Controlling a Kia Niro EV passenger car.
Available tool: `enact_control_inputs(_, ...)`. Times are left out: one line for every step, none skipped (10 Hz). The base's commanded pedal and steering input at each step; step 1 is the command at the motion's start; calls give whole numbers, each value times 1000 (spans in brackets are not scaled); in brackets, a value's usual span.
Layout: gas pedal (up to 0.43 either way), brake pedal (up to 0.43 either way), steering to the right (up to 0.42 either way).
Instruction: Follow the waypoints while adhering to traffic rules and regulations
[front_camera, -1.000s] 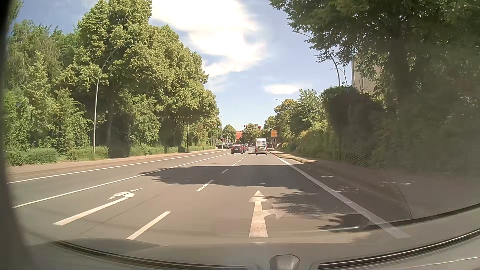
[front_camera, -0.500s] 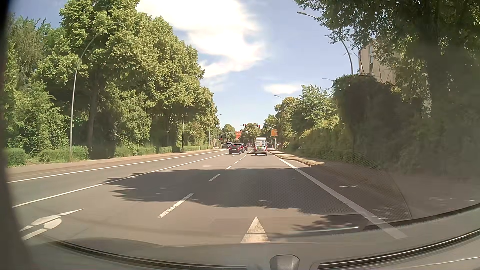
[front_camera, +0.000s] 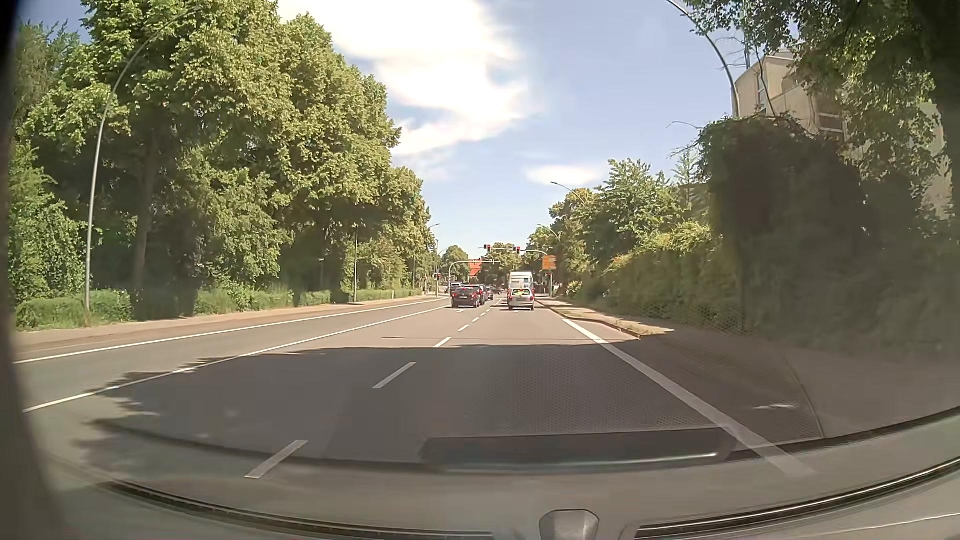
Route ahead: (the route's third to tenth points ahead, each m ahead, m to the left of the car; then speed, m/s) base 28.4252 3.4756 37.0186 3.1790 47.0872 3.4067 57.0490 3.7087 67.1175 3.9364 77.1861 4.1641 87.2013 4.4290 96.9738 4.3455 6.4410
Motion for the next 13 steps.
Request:
enact_control_inputs(0,6,6)
enact_control_inputs(0,6,6)
enact_control_inputs(0,6,6)
enact_control_inputs(0,6,6)
enact_control_inputs(0,6,6)
enact_control_inputs(0,6,6)
enact_control_inputs(0,6,6)
enact_control_inputs(0,6,6)
enact_control_inputs(0,6,6)
enact_control_inputs(0,6,6)
enact_control_inputs(0,6,6)
enact_control_inputs(0,6,5)
enact_control_inputs(0,6,5)
